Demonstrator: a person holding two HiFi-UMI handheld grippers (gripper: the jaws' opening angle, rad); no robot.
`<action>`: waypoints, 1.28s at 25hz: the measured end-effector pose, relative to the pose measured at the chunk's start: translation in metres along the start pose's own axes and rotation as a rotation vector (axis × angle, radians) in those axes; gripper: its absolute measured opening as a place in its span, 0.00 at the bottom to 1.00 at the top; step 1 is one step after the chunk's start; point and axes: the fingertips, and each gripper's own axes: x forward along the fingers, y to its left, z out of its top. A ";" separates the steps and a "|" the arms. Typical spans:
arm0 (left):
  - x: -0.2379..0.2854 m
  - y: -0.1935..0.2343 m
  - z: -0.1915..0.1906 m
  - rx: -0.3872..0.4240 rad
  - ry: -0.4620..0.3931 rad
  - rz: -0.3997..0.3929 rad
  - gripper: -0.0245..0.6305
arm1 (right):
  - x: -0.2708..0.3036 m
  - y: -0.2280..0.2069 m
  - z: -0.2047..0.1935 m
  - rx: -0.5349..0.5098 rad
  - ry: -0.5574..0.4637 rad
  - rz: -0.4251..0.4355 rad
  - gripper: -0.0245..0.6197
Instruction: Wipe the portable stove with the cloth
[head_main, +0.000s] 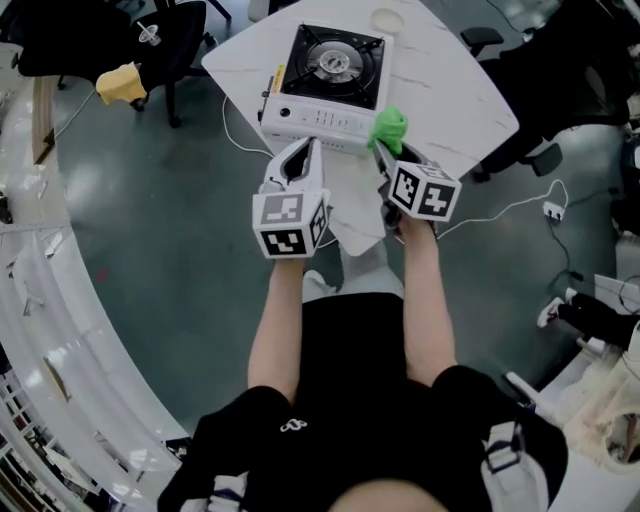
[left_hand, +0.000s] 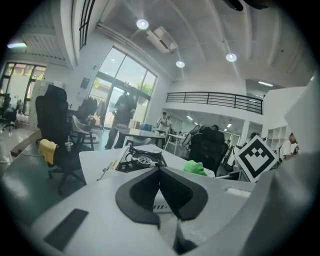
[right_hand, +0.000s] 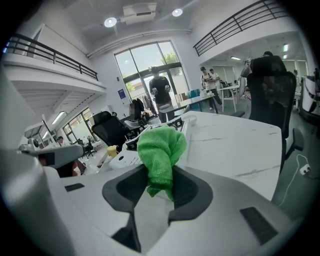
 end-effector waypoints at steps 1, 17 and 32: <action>0.003 0.004 0.004 0.008 0.005 0.010 0.04 | 0.005 0.001 0.006 -0.015 0.002 0.011 0.23; 0.113 0.003 0.023 -0.061 0.033 0.111 0.04 | 0.083 -0.039 0.058 -0.281 0.169 0.185 0.23; 0.148 0.028 0.027 -0.116 0.037 0.263 0.04 | 0.138 -0.045 0.090 -0.326 0.203 0.311 0.23</action>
